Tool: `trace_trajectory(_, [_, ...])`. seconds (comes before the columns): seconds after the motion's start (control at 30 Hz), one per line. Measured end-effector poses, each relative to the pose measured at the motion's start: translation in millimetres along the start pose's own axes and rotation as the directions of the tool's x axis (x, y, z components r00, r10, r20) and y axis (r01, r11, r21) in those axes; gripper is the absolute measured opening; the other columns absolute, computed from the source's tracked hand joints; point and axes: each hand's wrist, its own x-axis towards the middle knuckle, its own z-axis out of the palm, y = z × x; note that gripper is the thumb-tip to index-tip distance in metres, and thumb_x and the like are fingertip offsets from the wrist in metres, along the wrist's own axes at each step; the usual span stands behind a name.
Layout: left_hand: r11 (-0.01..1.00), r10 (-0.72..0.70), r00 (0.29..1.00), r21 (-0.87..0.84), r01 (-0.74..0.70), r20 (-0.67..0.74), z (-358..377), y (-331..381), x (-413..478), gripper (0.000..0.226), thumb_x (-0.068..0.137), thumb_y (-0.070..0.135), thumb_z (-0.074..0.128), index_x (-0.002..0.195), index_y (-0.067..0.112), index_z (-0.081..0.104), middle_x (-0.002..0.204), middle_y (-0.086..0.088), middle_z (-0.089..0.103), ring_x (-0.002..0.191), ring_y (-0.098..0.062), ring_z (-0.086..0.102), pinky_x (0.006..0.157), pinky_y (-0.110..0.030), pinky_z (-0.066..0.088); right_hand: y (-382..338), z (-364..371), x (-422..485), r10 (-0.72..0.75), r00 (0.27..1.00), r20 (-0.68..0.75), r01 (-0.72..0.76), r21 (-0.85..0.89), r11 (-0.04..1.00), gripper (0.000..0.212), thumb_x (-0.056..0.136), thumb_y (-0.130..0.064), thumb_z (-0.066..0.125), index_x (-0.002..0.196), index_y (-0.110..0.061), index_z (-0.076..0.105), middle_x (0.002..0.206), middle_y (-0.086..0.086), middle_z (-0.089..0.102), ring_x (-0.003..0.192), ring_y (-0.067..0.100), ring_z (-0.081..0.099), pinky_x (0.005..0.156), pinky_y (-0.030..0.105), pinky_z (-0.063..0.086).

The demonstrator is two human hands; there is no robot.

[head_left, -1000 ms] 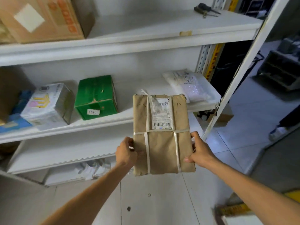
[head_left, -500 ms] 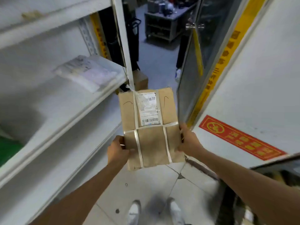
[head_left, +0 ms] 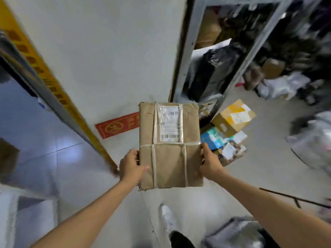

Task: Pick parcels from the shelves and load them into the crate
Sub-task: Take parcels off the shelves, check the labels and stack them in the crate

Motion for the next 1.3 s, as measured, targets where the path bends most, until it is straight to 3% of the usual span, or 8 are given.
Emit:
trace_trajectory(0.13, [0.989, 0.133, 0.970, 0.043, -0.144, 0.205, 74.9, 68.9, 22.8, 0.045, 0.059, 0.008, 0.088, 0.090, 0.020, 0.058, 0.089, -0.002, 0.071, 0.081, -0.023, 0.068, 0.076, -0.039, 0.056, 59.3, -60.7, -12.7, 0.122, 0.972, -0.203, -0.099, 0.119, 0.988, 0.079, 0.065, 0.014, 0.064, 0.128, -0.024, 0.034, 0.081, -0.001, 0.049, 0.074, 0.020, 0.050, 0.043, 0.012, 0.032])
trace_trajectory(0.23, [0.963, 0.227, 0.916, 0.064, -0.262, 0.332, 131.5, 117.1, 40.1, 0.047, 0.061, 0.011, 0.088, 0.083, 0.031, 0.052, 0.086, 0.006, 0.067, 0.082, -0.019, 0.066, 0.069, -0.031, 0.054, 96.9, -99.5, -11.8, 0.223, 0.934, -0.278, -0.178, 0.179, 0.968, 0.094, 0.059, 0.012, 0.073, 0.138, -0.019, 0.033, 0.079, -0.002, 0.048, 0.067, 0.016, 0.046, 0.044, 0.018, 0.032])
trace_trajectory(0.33, [0.930, 0.293, 0.857, 0.084, -0.359, 0.424, 181.8, 164.0, 58.0, 0.051, 0.062, 0.011, 0.088, 0.078, 0.035, 0.047, 0.083, 0.013, 0.061, 0.087, -0.016, 0.065, 0.071, -0.029, 0.052, 125.2, -133.2, -0.6, 0.306, 0.891, -0.336, -0.237, 0.230, 0.944, 0.085, 0.060, 0.010, 0.074, 0.132, -0.014, 0.036, 0.079, -0.003, 0.052, 0.067, 0.015, 0.050, 0.044, 0.017, 0.033])
trace_trajectory(0.43, [0.897, 0.319, 0.840, 0.146, -0.417, 0.439, 222.7, 203.1, 75.3, 0.050, 0.062, 0.013, 0.089, 0.076, 0.034, 0.046, 0.091, 0.004, 0.069, 0.091, -0.020, 0.065, 0.082, -0.040, 0.055, 146.3, -164.9, 17.8, 0.354, 0.865, -0.356, -0.258, 0.289, 0.922, 0.075, 0.063, 0.009, 0.071, 0.125, -0.015, 0.038, 0.080, -0.004, 0.051, 0.067, 0.011, 0.048, 0.043, 0.016, 0.032])
trace_trajectory(0.7, [0.878, 0.316, 0.805, 0.167, -0.449, 0.503, 298.2, 282.5, 149.7, 0.043, 0.068, 0.010, 0.085, 0.102, 0.016, 0.059, 0.103, -0.003, 0.067, 0.097, -0.021, 0.064, 0.087, -0.040, 0.054, 165.5, -226.0, 102.0, 0.443, 0.821, -0.358, -0.294, 0.400, 0.868, 0.072, 0.065, 0.009, 0.070, 0.123, -0.017, 0.038, 0.087, -0.005, 0.050, 0.076, 0.011, 0.050, 0.057, 0.027, 0.046])
trace_trajectory(0.97, [0.843, 0.311, 0.765, 0.208, -0.496, 0.564, 371.5, 328.0, 250.5, 0.042, 0.070, 0.006, 0.083, 0.099, 0.018, 0.054, 0.104, -0.007, 0.067, 0.103, -0.027, 0.060, 0.091, -0.045, 0.051, 181.2, -257.1, 215.6, 0.533, 0.756, -0.380, -0.324, 0.490, 0.809, 0.061, 0.062, 0.012, 0.070, 0.105, -0.019, 0.042, 0.080, 0.000, 0.055, 0.072, 0.020, 0.055, 0.057, 0.038, 0.052])
trace_trajectory(1.17, [0.865, 0.278, 0.769, 0.198, -0.461, 0.576, 433.8, 334.1, 296.0, 0.039, 0.073, 0.001, 0.078, 0.098, 0.019, 0.054, 0.102, -0.004, 0.067, 0.100, -0.024, 0.064, 0.088, -0.045, 0.054, 219.0, -258.0, 276.7, 0.555, 0.725, -0.408, -0.289, 0.552, 0.782, 0.065, 0.064, 0.014, 0.068, 0.114, -0.023, 0.048, 0.095, 0.006, 0.059, 0.083, 0.023, 0.059, 0.069, 0.045, 0.057])
trace_trajectory(1.3, [0.864, 0.277, 0.780, 0.209, -0.457, 0.561, 478.0, 327.7, 314.9, 0.037, 0.076, -0.002, 0.073, 0.095, 0.022, 0.052, 0.103, -0.004, 0.065, 0.103, -0.025, 0.061, 0.091, -0.045, 0.051, 254.5, -254.9, 311.5, 0.557, 0.726, -0.403, -0.274, 0.574, 0.772, 0.067, 0.061, 0.010, 0.074, 0.117, -0.019, 0.051, 0.091, 0.002, 0.059, 0.079, 0.018, 0.059, 0.056, 0.033, 0.055])
